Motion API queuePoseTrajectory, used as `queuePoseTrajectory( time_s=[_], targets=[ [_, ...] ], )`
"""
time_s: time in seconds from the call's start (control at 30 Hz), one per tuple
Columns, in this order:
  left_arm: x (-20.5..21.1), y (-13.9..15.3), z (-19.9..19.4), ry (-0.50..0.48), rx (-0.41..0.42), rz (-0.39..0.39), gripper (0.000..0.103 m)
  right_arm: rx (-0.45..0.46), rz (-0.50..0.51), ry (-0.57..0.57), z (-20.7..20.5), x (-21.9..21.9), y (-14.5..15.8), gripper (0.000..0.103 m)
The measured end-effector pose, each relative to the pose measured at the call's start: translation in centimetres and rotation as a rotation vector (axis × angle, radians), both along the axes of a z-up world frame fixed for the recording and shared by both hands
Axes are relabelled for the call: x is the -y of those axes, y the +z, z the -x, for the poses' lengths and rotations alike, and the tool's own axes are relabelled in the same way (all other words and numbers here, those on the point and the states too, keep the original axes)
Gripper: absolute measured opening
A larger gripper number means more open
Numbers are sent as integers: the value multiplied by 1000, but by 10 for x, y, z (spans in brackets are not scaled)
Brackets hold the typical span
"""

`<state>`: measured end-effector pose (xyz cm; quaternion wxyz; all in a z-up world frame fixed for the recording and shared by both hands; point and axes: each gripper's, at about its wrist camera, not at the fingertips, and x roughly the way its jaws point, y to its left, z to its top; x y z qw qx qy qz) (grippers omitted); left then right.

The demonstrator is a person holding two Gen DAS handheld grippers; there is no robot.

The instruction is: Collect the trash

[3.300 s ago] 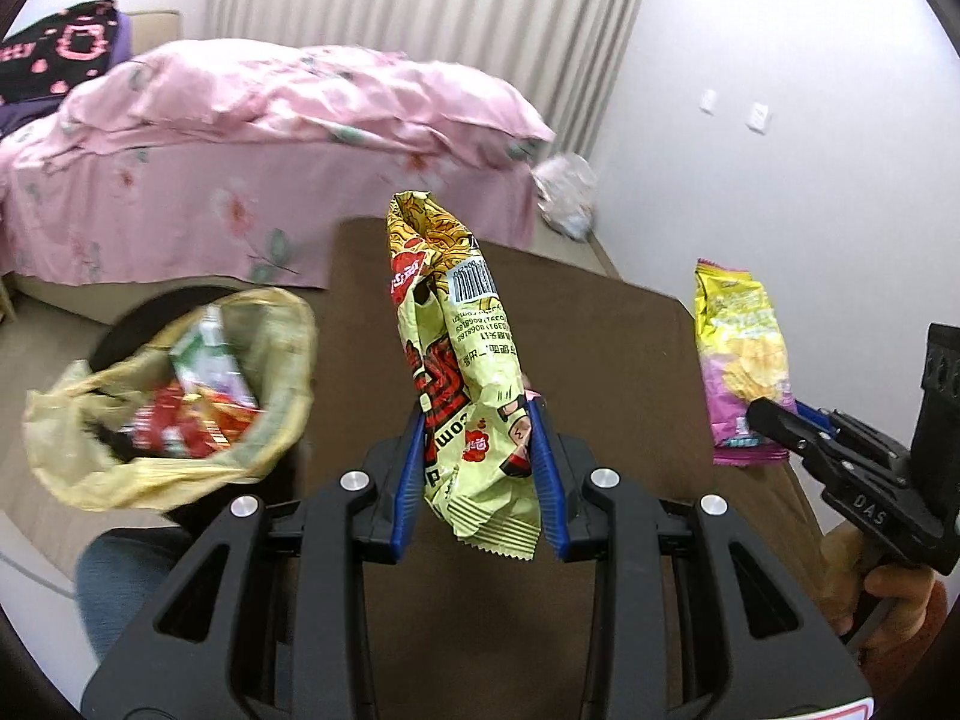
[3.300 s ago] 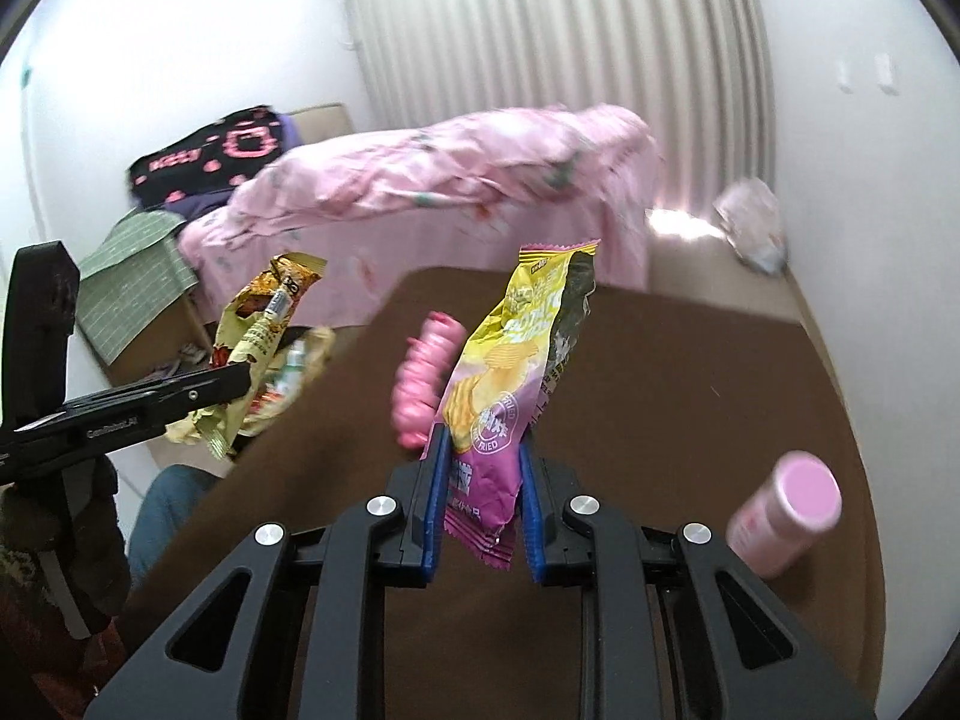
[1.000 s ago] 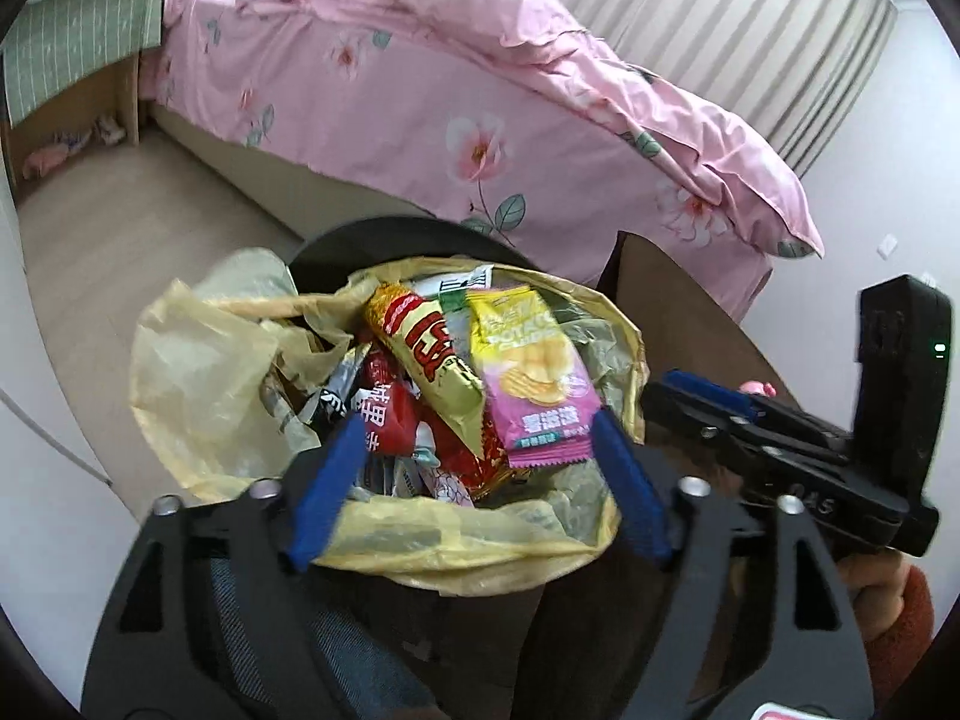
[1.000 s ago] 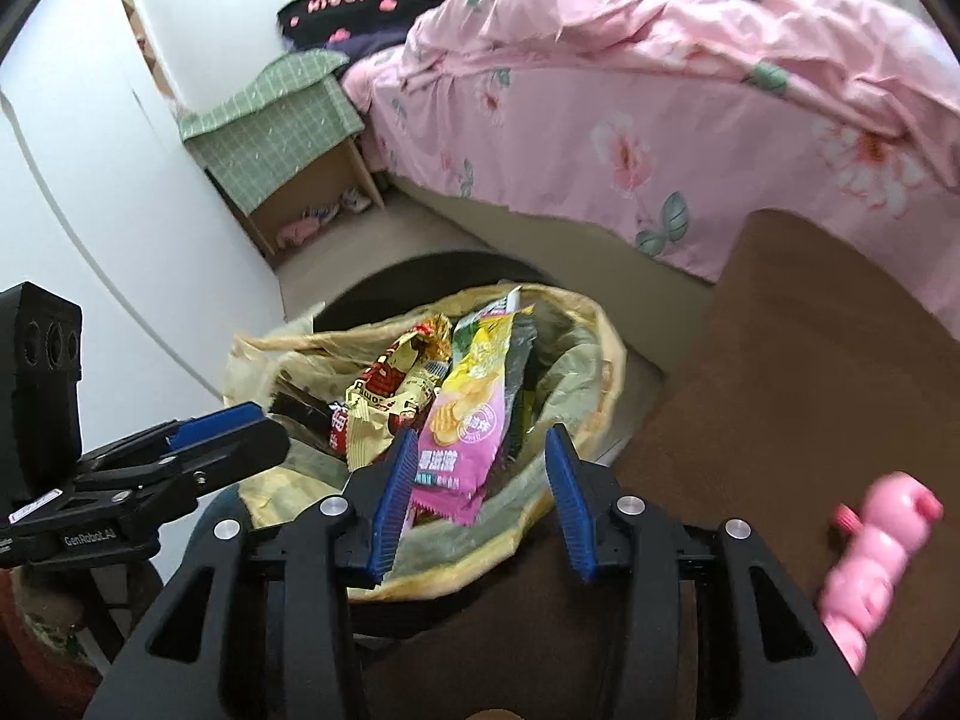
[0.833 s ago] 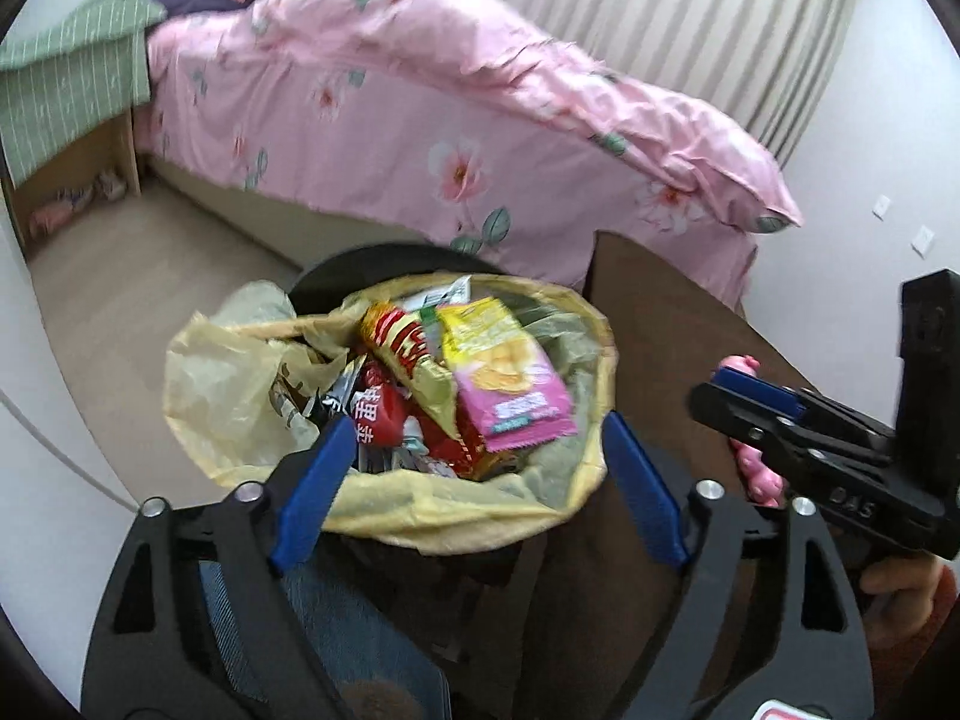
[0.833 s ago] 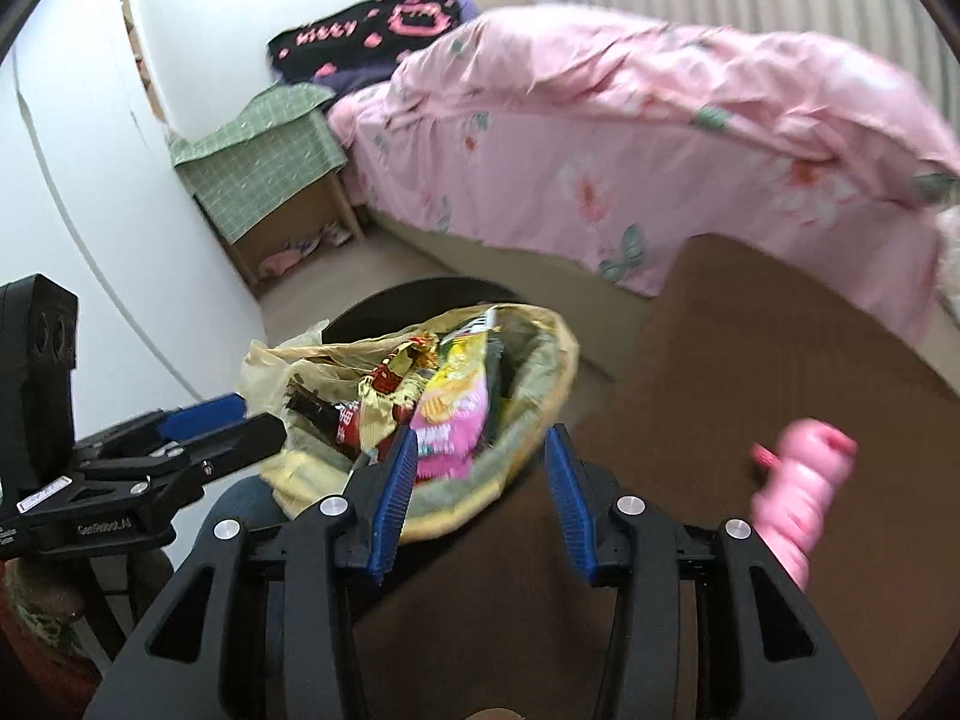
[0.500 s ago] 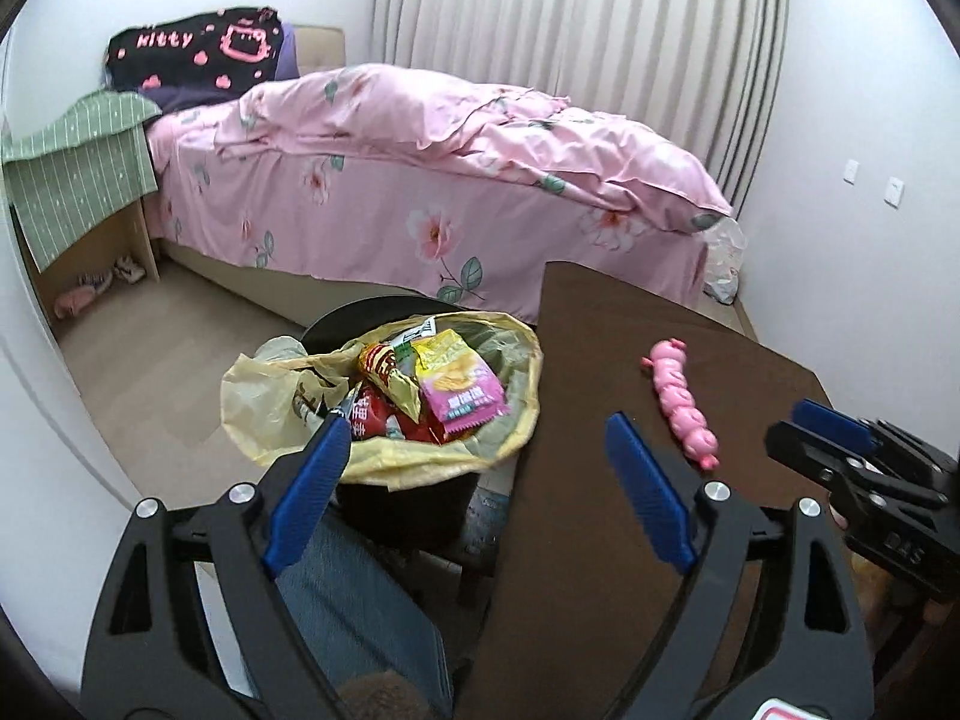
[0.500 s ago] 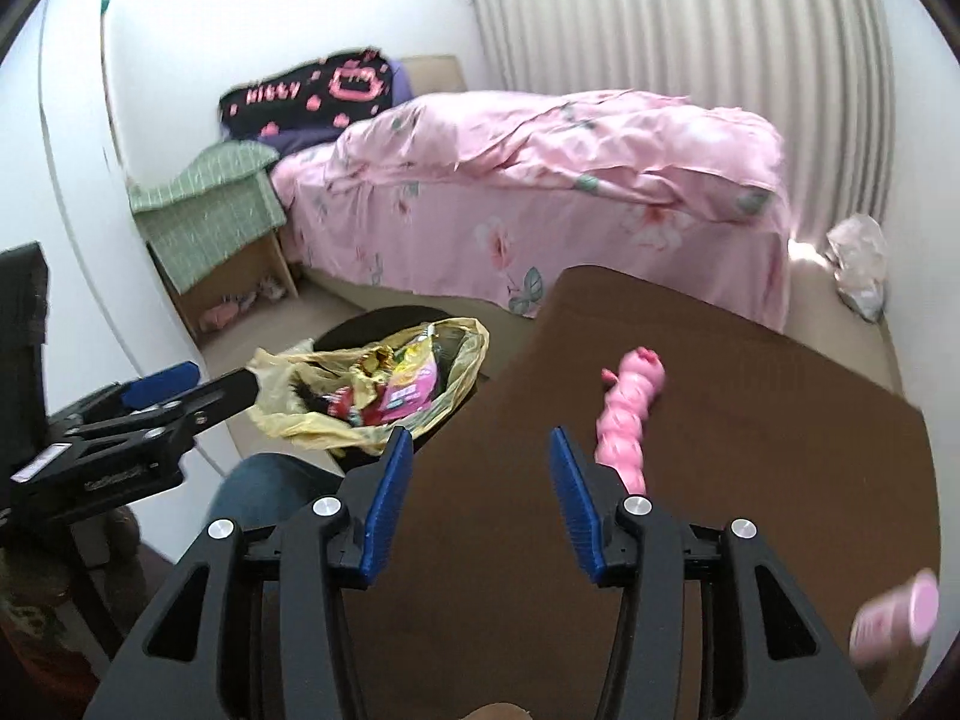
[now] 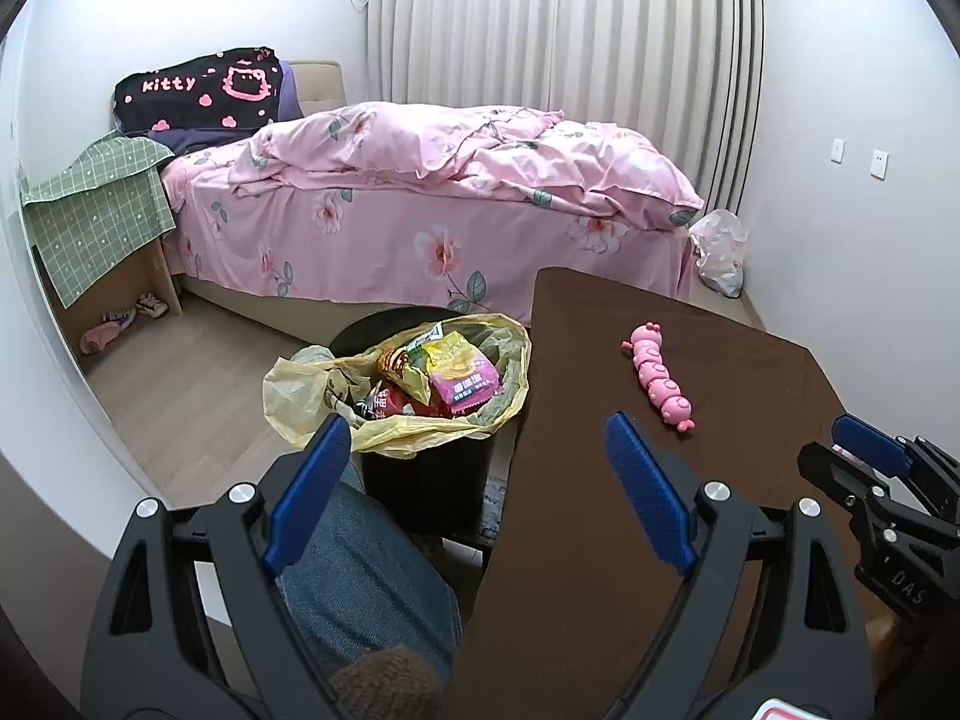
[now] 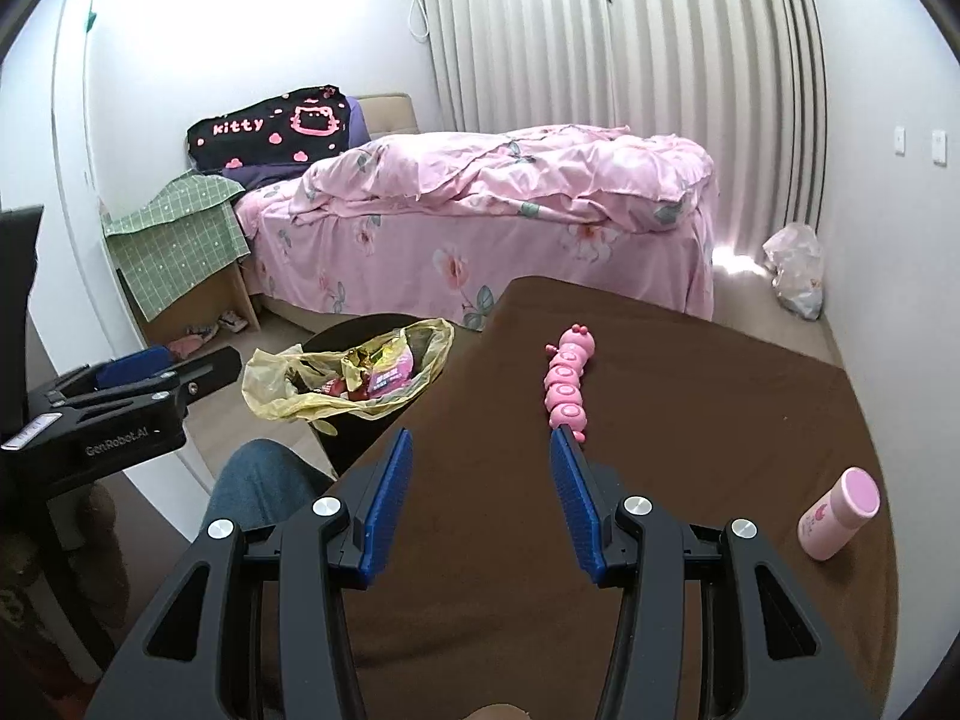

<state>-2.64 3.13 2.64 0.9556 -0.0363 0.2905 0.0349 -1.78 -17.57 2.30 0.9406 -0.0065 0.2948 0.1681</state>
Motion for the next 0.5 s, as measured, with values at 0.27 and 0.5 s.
queuePoseTrajectory(
  time_s=[0.27,0.5],
  targets=[
    [-1,2,4,0,9,2,83,-1,-8,4,2,-1,1,45],
    [1,4,5,-6,10,-4,83,9,-3,-3,2,2,3,45]
  ],
)
